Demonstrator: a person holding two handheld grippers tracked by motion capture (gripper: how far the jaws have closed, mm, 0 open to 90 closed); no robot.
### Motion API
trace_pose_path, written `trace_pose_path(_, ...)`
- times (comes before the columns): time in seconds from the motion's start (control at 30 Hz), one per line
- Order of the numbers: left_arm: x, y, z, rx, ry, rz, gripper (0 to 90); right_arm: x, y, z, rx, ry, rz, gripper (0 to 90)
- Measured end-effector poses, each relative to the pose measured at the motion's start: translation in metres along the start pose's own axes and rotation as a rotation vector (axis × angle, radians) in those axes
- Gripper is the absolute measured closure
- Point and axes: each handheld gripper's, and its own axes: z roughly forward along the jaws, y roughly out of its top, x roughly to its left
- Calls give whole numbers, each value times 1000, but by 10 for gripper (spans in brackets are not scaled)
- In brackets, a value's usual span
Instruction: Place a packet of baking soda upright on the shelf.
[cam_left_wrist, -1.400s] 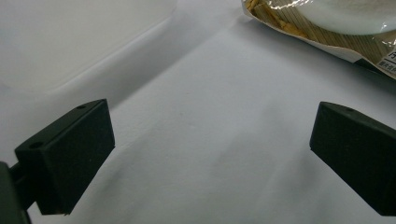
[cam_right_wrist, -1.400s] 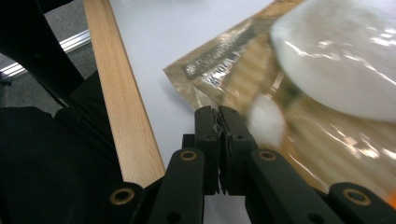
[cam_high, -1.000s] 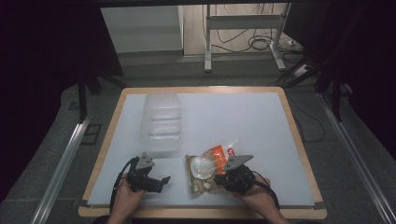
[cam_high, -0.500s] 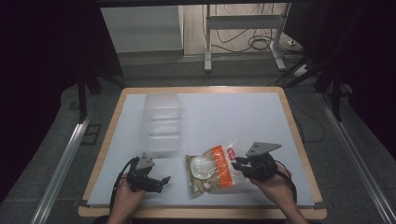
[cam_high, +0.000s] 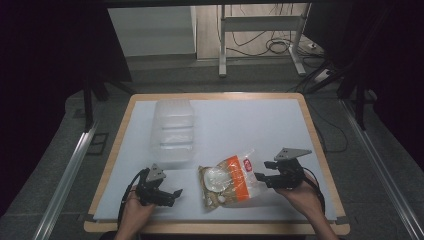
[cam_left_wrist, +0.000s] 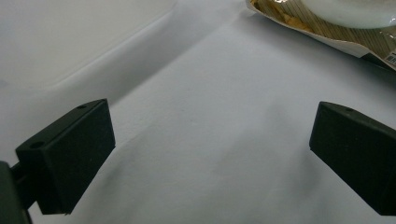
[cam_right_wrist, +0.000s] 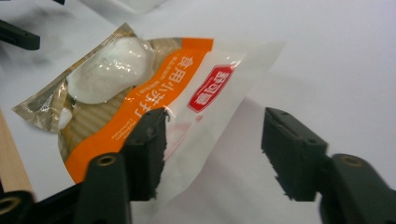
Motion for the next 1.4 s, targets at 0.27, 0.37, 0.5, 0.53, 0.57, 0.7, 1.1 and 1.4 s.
trace_pose_path(0.27,0,0,0,2,-1,1,2,-1,-6,18,31,75,33,356)
trace_pose_path(0.37,-1,0,0,2,-1,1,2,1,-5,24,45,91,25,369)
trace_pose_path(0.5,-1,0,1,4,-2,2,2,2,-4,30,45,117,47,385)
trace_pose_path(0.53,-1,0,1,4,-2,2,2,1,-3,30,42,130,55,388)
trace_pose_path(0.57,-1,0,1,4,-2,2,2,1,-3,31,37,146,69,395)
trace_pose_path(0.7,-1,0,1,4,-3,3,2,2,-1,30,49,168,56,413)
trace_pose_path(1.1,-1,0,1,5,-1,5,2,1,8,31,39,127,78,404)
trace_pose_path(1.4,-1,0,1,7,-1,7,2,6,7,42,104,111,66,516)
